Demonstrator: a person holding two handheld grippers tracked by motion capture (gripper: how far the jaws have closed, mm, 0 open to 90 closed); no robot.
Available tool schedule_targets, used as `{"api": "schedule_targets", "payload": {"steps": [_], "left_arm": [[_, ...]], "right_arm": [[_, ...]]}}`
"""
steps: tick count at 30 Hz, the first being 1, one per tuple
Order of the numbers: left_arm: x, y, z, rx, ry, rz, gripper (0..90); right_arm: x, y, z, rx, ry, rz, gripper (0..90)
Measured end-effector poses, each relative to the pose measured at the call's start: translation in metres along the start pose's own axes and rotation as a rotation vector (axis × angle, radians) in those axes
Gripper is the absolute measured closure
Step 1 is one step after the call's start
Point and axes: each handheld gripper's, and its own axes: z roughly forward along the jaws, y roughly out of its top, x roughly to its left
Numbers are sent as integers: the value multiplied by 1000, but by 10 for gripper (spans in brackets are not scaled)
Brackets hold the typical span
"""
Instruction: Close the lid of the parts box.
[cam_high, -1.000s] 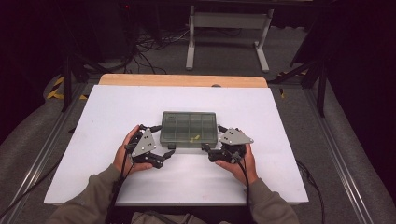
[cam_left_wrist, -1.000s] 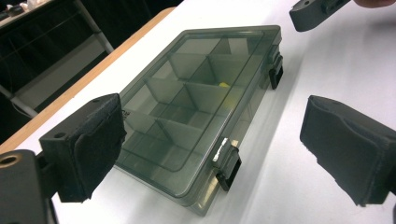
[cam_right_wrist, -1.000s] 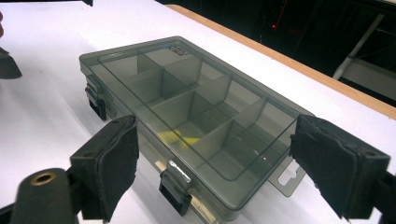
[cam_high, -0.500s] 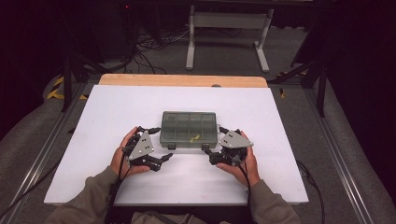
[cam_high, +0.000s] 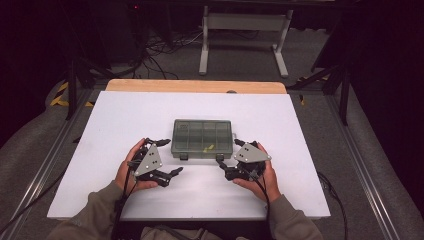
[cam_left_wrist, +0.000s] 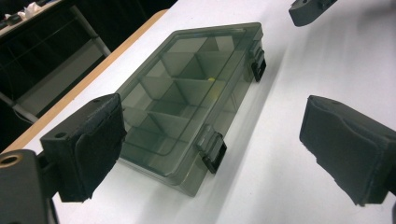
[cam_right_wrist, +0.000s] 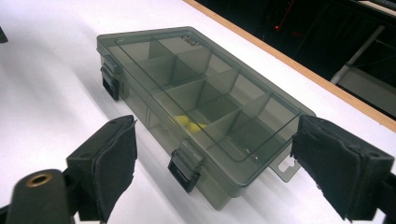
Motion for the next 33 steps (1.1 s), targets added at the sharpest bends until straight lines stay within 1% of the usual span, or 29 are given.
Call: {"api": "schedule_targets", "payload": {"steps": [4,8,10,15,29,33], "left_arm": [[-3,-1,-2,5,4,7,75],[-5,-2,-4,2,3,11,75],[-6,-2,-6,9,5,19,75],[-8,-3,-9,4,9,11,74],[-10,-8,-24,-4,30,10,72],[-11,-10,-28,-7,40,14,74]], "right_arm": [[1,0,-1,7,-5,-15,141],[1,-1,-3,4,-2,-13,141],[1,-2,-5,4,-3,-14,141],[2,-3,-7,9,-3,-20,141],[6,-7,-11,16,-1,-30,141],[7,-8,-13,24,-15,-42,141]]}}
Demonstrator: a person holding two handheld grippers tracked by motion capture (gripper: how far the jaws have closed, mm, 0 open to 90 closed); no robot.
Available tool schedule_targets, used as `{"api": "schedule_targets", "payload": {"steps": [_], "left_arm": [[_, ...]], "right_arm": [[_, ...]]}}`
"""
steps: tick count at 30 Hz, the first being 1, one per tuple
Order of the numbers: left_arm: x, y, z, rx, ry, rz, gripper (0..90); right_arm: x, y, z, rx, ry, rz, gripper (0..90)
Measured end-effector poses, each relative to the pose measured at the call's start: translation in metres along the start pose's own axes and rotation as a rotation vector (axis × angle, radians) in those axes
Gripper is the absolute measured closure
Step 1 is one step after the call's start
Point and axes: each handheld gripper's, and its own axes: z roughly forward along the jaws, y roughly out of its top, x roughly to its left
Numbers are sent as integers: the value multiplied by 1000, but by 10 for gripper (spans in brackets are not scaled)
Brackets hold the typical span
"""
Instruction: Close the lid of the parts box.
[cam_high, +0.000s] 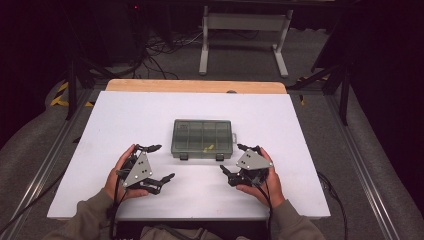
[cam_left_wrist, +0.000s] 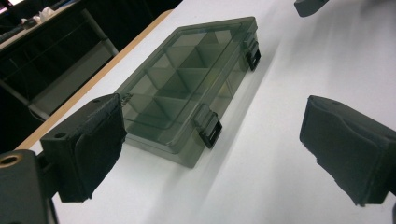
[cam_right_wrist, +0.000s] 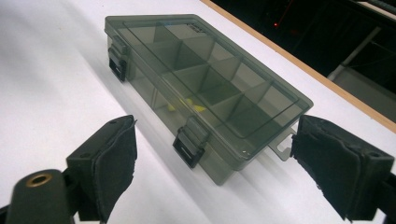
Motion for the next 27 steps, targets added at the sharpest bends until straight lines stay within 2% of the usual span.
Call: {"api": "schedule_targets", "payload": {"steps": [9,17,27], "left_arm": [[-2,-5,-9,-1,17,3,81],[-2,-14,-17,5,34,-15,81],[-1,-30,-27,15,51,-51,70]], "right_arm": [[2,-4,-5,1,-14,-3,144],[2,-11,-8,-5,-13,16,145],[5,-21,-15,0,-26,6,134]]}}
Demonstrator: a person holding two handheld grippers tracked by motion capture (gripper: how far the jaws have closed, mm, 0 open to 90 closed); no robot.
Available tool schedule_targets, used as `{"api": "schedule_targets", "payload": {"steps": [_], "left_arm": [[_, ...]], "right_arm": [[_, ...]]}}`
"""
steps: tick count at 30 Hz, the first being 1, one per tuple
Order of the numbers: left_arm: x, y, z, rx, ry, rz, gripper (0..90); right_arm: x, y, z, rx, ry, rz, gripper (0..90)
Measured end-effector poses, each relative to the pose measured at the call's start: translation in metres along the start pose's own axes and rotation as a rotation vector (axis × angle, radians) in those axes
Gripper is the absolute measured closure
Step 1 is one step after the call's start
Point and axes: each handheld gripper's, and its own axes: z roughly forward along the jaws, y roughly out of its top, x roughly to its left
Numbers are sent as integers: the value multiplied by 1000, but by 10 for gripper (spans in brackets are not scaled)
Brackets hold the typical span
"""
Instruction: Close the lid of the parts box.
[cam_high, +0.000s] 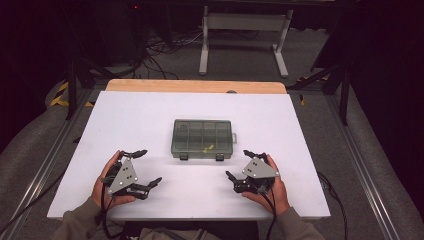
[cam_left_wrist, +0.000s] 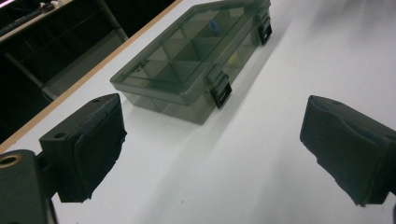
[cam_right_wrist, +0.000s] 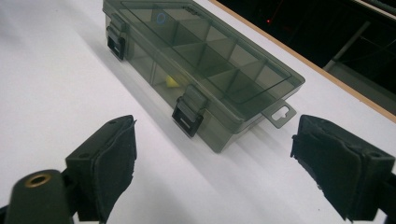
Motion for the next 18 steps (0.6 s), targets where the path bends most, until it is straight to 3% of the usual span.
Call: {"api": "schedule_targets", "payload": {"steps": [4,8,18], "left_arm": [[0,-5,-5,-10,23,-23,60],[3,-11,-11,-30,37,-77,60],[3,-25,-24,-4,65,-119,56]], "right_arm": [[1,-4,-2,-9,-8,-1,132],[2,-8,-4,-10,-25,12,135],[-1,-20,-12,-9,-52,49,128]]}}
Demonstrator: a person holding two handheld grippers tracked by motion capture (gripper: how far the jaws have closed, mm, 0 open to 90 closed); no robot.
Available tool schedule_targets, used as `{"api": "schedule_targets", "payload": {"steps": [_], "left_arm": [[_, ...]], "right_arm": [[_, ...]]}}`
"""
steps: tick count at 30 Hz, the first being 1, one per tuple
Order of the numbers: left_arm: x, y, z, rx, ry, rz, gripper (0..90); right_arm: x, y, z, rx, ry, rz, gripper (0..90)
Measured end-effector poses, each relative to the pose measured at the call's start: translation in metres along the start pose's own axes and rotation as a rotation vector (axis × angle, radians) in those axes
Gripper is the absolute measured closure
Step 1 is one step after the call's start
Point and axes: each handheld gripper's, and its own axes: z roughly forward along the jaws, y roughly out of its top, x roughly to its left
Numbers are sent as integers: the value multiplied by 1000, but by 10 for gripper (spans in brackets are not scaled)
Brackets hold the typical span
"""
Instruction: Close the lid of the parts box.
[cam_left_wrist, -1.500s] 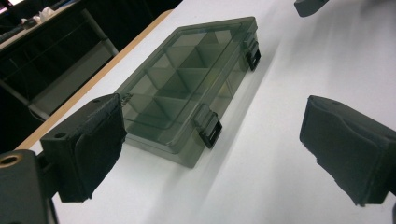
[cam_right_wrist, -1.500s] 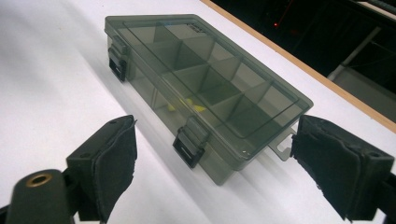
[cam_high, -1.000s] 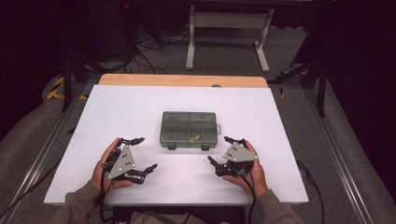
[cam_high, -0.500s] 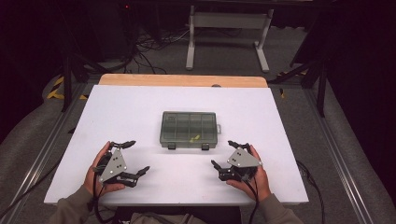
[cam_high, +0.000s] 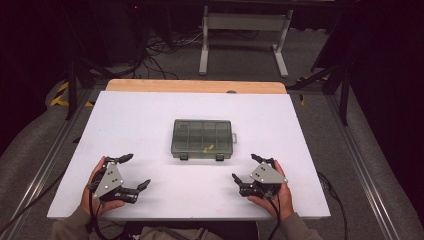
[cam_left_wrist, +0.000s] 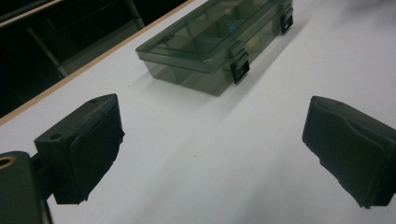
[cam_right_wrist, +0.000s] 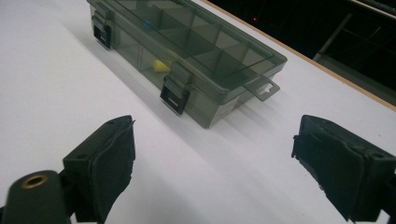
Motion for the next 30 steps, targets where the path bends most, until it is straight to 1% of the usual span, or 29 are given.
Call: {"api": "schedule_targets", "payload": {"steps": [3,5,6,10,12,13,14,16,18,22,23,24,26,30], "left_arm": [[2,-5,-4,4,14,-22,51],[3,-7,-5,8,19,-27,48],[4,-9,-8,12,38,-37,49],[3,-13,-13,2,56,-75,55],[2,-14,-15,12,67,-69,56],[1,-15,-15,10,67,-80,56],[1,-16,-15,10,67,-83,56],[0,-15,-15,12,71,-79,56],[-1,-15,-15,4,74,-77,55],[-1,-15,-16,10,71,-74,52],[-2,-15,-16,8,72,-80,52],[-2,-15,-16,6,76,-76,51],[-2,-15,-17,2,73,-81,51],[-2,-14,-16,3,69,-78,50]], "right_arm": [[-2,-3,-3,2,-17,12,128],[-3,-4,-5,-4,-24,26,127],[-4,-5,-6,-7,-29,32,126],[-5,-10,-10,-10,-40,49,124],[-6,-11,-11,-9,-44,58,124],[-6,-12,-12,-12,-48,64,125],[-6,-13,-13,-13,-56,71,125],[-6,-15,-16,-18,-75,81,125],[-7,-16,-18,-19,-76,86,125],[-7,-17,-19,-20,-74,77,125],[-7,-17,-19,-20,-74,77,125],[-6,-17,-20,-21,-71,71,125],[-7,-16,-20,-20,-71,67,125],[-6,-16,-22,-21,-73,60,125]]}}
